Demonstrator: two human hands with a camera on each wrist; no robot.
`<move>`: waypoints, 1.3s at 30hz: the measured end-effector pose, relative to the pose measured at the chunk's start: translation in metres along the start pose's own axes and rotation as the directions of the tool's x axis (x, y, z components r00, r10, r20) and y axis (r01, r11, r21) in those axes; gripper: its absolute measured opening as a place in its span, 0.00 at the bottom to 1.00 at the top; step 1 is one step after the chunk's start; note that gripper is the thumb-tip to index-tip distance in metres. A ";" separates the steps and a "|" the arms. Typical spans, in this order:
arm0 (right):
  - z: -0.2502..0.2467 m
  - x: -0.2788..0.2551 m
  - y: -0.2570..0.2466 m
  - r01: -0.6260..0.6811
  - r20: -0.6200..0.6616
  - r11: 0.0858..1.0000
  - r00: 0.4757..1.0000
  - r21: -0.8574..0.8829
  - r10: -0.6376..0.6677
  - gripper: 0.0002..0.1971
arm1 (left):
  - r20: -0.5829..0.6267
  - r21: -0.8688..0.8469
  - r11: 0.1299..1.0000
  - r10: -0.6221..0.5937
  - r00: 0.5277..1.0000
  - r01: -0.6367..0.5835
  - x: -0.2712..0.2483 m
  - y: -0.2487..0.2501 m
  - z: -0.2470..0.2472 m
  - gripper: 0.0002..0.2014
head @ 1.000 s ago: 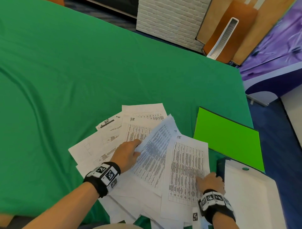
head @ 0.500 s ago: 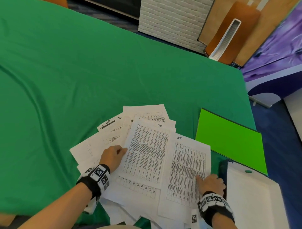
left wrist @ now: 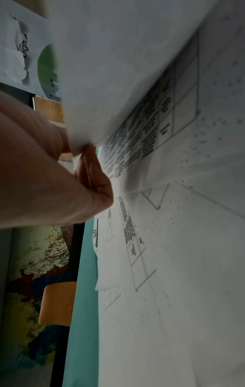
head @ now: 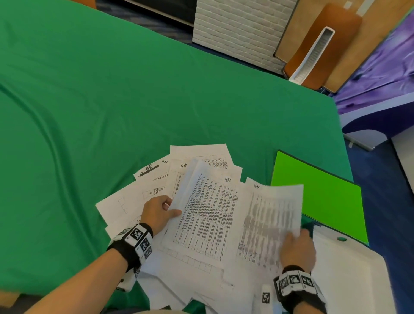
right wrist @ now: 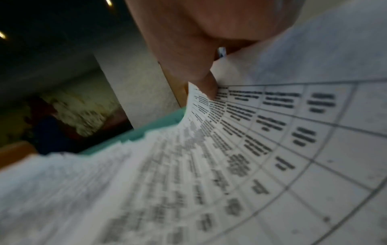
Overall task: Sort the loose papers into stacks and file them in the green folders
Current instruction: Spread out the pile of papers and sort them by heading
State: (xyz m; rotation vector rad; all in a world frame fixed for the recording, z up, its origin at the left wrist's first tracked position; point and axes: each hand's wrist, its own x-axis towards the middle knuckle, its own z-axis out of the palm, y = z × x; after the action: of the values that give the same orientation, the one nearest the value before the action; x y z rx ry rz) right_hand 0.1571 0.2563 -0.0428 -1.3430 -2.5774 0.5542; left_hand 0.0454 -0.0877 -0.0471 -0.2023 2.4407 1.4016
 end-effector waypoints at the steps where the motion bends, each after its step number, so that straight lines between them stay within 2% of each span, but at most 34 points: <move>1: -0.013 -0.002 -0.009 0.020 -0.074 0.997 0.997 0.075 -0.014 0.14 | -0.008 -0.018 1.000 0.012 1.000 -0.012 0.000 -0.001 0.001 0.11; 3: -0.044 -0.007 -0.030 0.102 -0.214 0.960 0.976 0.262 -0.045 0.16 | -0.025 -0.051 0.998 0.039 0.999 -0.040 -0.001 -0.004 0.002 0.16; 5: -0.072 -0.010 -0.046 0.133 -0.252 0.848 0.968 0.513 0.000 0.14 | -0.009 -0.036 0.998 0.059 0.998 -0.060 0.000 -0.004 0.004 0.17; 6: -0.081 -0.010 -0.052 0.097 -0.200 0.766 0.979 0.636 0.041 0.13 | 0.014 -0.024 0.997 0.068 0.998 -0.068 0.001 -0.004 0.005 0.14; 8: -0.083 -0.010 -0.053 -0.069 0.038 0.629 0.997 0.774 0.063 0.13 | 0.068 0.004 1.000 0.026 0.997 -0.027 0.002 -0.001 0.008 0.03; 10: -0.067 -0.016 -0.047 -0.249 0.303 0.608 0.953 0.754 0.015 0.13 | 0.082 0.063 0.998 -0.027 0.996 0.022 0.001 0.002 0.014 0.14; 13: -0.024 -0.034 -0.033 -0.313 0.496 0.728 0.867 0.610 -0.042 0.13 | 0.084 0.146 0.987 -0.082 0.993 0.069 -0.003 0.011 0.021 0.32; 15: 0.001 -0.046 -0.024 -0.347 0.578 0.770 0.816 0.536 -0.034 0.12 | 0.078 0.206 0.976 -0.087 0.993 0.069 -0.007 0.016 0.026 0.45; 18: 0.021 -0.058 -0.015 -0.420 0.660 0.772 0.751 0.477 0.002 0.16 | 0.051 0.315 0.949 -0.027 0.998 0.009 -0.015 0.027 0.031 0.58; 20: 0.026 -0.061 -0.014 -0.442 0.671 0.768 0.741 0.464 0.021 0.18 | 0.066 0.372 0.928 0.000 0.998 -0.024 -0.020 0.034 0.032 0.66; 22: 0.026 -0.061 -0.015 -0.448 0.650 0.767 0.758 0.460 0.053 0.17 | 0.085 0.417 0.908 0.015 0.996 -0.049 -0.021 0.039 0.035 0.72; 25: 0.023 -0.059 -0.017 -0.446 0.621 0.771 0.779 0.454 0.085 0.17 | 0.125 0.394 0.911 0.075 0.989 -0.119 -0.026 0.046 0.043 0.70; 28: 0.025 -0.058 -0.018 -0.444 0.613 0.775 0.785 0.449 0.095 0.18 | 0.068 0.428 0.893 0.122 0.990 -0.140 -0.029 0.051 0.046 0.60; 30: 0.026 -0.058 -0.020 -0.424 0.601 0.784 0.795 0.453 0.082 0.18 | -0.056 0.467 0.883 0.080 0.995 -0.045 -0.025 0.049 0.043 0.48; 31: 0.026 -0.058 -0.022 -0.408 0.594 0.790 0.802 0.458 0.070 0.18 | -0.117 0.465 0.884 0.019 0.993 0.038 -0.021 0.046 0.039 0.45; 33: 0.027 -0.058 -0.026 -0.390 0.594 0.790 0.803 0.473 0.040 0.18 | -0.163 0.404 0.891 -0.155 0.974 0.209 -0.012 0.039 0.030 0.45; 35: 0.028 -0.060 -0.034 -0.383 0.608 0.783 0.794 0.491 0.007 0.21 | -0.123 0.253 0.917 -0.285 0.951 0.308 -0.002 0.029 0.023 0.50; 37: 0.032 -0.064 -0.042 -0.374 0.622 0.772 0.782 0.514 -0.035 0.24 | -0.018 0.154 0.935 -0.320 0.947 0.319 0.005 0.021 0.019 0.53; 38: 0.035 -0.065 -0.045 -0.371 0.630 0.769 0.774 0.521 -0.054 0.25 | 0.040 0.157 0.941 -0.309 0.950 0.300 0.007 0.017 0.018 0.51; 39: 0.037 -0.066 -0.049 -0.366 0.637 0.768 0.768 0.526 -0.070 0.24 | 0.084 0.175 0.947 -0.287 0.954 0.270 0.007 0.014 0.018 0.45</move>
State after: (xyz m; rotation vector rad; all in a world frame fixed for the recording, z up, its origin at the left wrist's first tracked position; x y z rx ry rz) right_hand 0.1469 0.1678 -0.0558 -1.2496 -2.2875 2.0018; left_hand 0.0389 -0.0645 -0.0463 -0.4050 2.3144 1.0600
